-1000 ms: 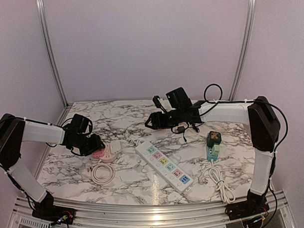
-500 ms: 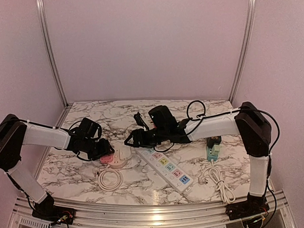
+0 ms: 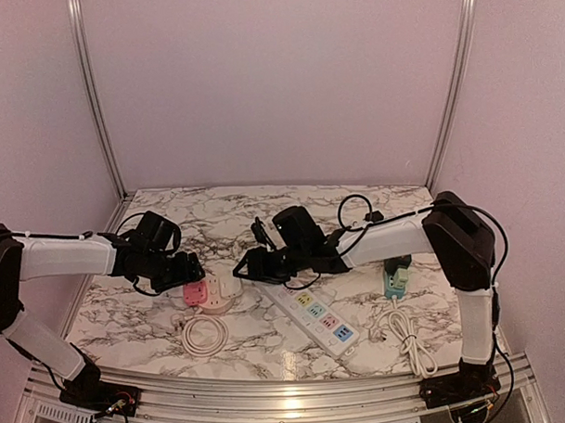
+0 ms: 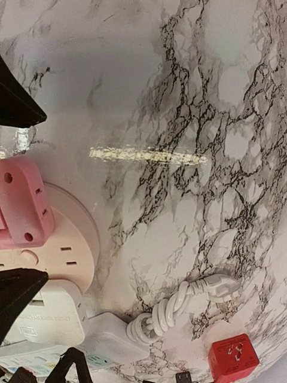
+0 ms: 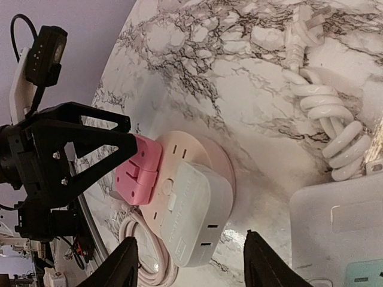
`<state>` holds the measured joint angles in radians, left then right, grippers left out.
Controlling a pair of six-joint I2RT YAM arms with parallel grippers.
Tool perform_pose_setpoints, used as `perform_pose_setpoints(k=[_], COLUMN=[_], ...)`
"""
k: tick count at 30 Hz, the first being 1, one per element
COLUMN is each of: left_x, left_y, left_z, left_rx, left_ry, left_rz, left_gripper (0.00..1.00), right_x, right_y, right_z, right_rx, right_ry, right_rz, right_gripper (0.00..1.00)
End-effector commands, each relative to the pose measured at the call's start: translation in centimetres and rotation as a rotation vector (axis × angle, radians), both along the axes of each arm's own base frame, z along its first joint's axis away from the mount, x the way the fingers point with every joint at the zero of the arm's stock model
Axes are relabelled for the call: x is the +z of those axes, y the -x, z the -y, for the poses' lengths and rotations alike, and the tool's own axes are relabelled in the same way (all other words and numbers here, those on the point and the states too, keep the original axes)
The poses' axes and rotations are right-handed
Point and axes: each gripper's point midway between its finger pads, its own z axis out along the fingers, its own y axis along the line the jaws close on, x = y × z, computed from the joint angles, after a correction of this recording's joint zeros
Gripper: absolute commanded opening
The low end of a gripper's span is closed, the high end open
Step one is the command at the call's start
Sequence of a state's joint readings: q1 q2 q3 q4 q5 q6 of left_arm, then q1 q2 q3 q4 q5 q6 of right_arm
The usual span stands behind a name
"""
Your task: Pull the plug off the socket
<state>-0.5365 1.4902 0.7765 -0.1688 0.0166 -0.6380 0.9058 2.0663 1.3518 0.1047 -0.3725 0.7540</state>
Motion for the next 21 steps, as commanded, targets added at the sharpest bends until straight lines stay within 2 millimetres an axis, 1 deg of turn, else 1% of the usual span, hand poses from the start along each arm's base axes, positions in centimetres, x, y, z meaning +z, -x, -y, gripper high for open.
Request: perform_pose_setpoints(k=[1,4,7,9,11,14,17,21], left_x=[2.3,3.8,4.6,4.6,4.1,3.0,1.8,0.4], left_y=[0.1,0.4,1.1,1.5,2.0,2.6,3.3,3.9], left_z=[-1.4,-0.9,0.3,1.0,1.6,2.6,3.3,3.4], left_rx=[-0.004,-0.029,-0.074,-0.092,-0.106,-0.123,-0.131,-0.136], left_ry=[-0.059,-0.023,0.049,0.082,0.110,0.143,0.163,0.155], left_rz=[0.039,0.065,0.060,0.049,0.029,0.001,-0.024,-0.053], left_gripper=[0.79,0.62,0.45,0.37,0.30,0.22,0.19,0.16], right_x=[-0.9,-1.3,-1.5,-1.5,-1.7,-1.8,-2.0,-1.7], right_y=[0.5,0.7,0.7,0.7,0.8,0.7,0.7,0.8], right_z=[-0.9,-1.1,-1.3,-1.5,-1.8,-2.1,-2.3,-2.6], right_rx=[-0.003,-0.003,-0.001,0.002,0.004,0.008,0.007,0.015], right_ry=[-0.001,-0.004,-0.015,-0.019,-0.022,-0.030,-0.036,-0.053], right_rz=[-0.021,-0.037,-0.050,-0.055,-0.061,-0.066,-0.075,-0.084], right_gripper=[0.57,0.55,0.54,0.53,0.52,0.51,0.50,0.48])
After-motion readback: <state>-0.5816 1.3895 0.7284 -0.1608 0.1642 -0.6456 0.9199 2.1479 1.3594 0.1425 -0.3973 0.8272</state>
